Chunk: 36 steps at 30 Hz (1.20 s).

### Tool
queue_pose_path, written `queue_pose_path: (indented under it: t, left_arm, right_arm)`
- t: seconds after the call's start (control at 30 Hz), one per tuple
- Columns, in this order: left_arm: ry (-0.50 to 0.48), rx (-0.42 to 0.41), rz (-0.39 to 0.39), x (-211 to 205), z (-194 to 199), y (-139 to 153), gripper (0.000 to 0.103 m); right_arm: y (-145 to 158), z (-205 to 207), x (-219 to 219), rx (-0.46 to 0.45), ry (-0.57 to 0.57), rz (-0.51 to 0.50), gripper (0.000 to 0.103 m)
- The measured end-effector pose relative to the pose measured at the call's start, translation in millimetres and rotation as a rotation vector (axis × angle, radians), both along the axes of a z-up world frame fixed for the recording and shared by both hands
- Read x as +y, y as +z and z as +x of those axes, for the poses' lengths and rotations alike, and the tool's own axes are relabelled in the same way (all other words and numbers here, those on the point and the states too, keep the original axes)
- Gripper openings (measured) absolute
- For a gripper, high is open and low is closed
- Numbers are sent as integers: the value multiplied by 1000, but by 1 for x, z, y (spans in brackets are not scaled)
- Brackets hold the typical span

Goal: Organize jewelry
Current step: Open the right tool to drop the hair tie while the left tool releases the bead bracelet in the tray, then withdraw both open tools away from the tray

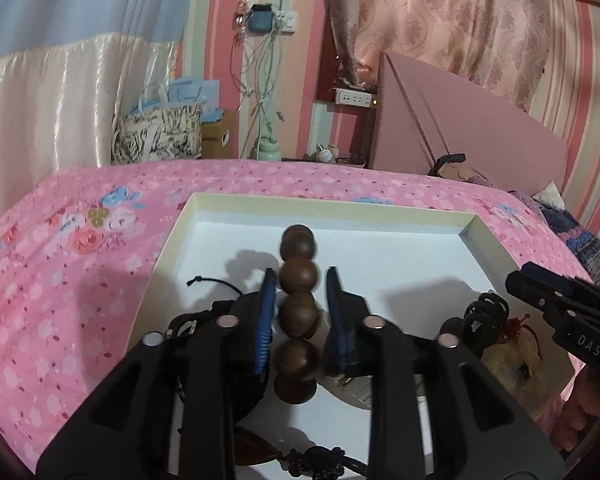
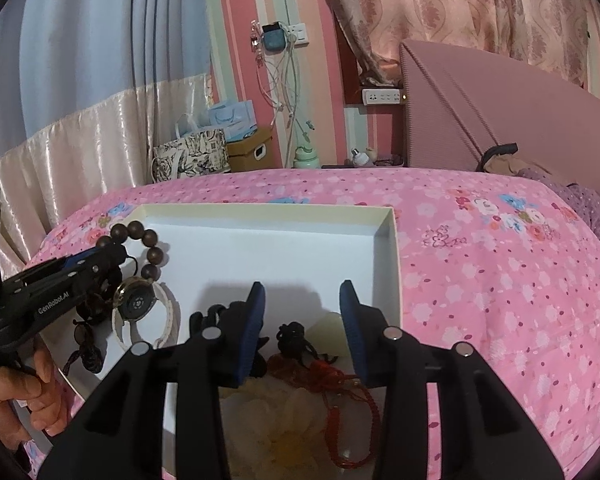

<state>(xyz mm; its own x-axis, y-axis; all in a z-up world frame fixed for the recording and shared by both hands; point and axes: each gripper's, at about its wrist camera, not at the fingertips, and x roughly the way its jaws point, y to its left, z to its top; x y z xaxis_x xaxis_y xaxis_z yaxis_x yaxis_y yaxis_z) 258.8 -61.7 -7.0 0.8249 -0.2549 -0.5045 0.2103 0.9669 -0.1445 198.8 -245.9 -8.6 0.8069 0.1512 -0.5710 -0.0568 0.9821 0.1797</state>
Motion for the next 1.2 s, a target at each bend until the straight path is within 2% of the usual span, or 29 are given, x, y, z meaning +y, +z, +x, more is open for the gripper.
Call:
queue_pose_path:
  t: [0.1,0.17,0.2,0.37,0.43,0.5,0.53,0.6,0.7,0.73,0.77,0.8,0.9,1.0,1.1,1.2]
  left_arm:
    - [-9,14,-34,4,2,-1,41]
    - [-18,18,-53,6,1,-1,54]
    - [-26,23,-73,8,1,0,57]
    - [-38,27,-137,18,-6,8,72]
    - [-4,24,-89,19,-7,11,76]
    - [25,46,-13,17,-3,7,77]
    - [32,55,-1,18,-2,5,76]
    - [62,60,0,24,-1,3,76]
    - [96,13,-33,38,-5,17,77]
    - [114,-24,-42,42,-9,27,79]
    - [133,-66,-44,46,-14,35,85]
    - [150,-95,-40,47,-18,40,89]
    - [223,-175,24,47,-37,49,100]
    - [280,-223,133,49,-65,48,100]
    - [274,-223,166,63,-105,46,100]
    - [251,-247,166,74,-154,44,100]
  right_arm:
    - [-2,0,-4,-3,-3,18,40]
    - [-1,-2,-5,-13,-3,21,43]
    - [0,-3,-5,-20,-4,18,47]
    - [6,-6,-9,-44,-16,11,48]
    - [8,-7,-12,-50,-23,16,49]
    - [10,-8,-15,-53,-30,22,50]
    - [10,-9,-16,-55,-33,25,50]
    - [11,-10,-17,-59,-35,26,50]
    - [16,-12,-18,-73,-36,20,50]
    - [18,-12,-18,-79,-36,20,50]
    - [25,-14,-17,-97,-31,19,51]
    - [28,-16,-16,-108,-31,19,57]
    - [34,-29,-9,-104,-21,19,62]
    - [36,-55,-2,-107,1,-26,79]
    - [32,-90,2,-102,12,-44,84]
    - [25,-124,2,-63,22,10,86]
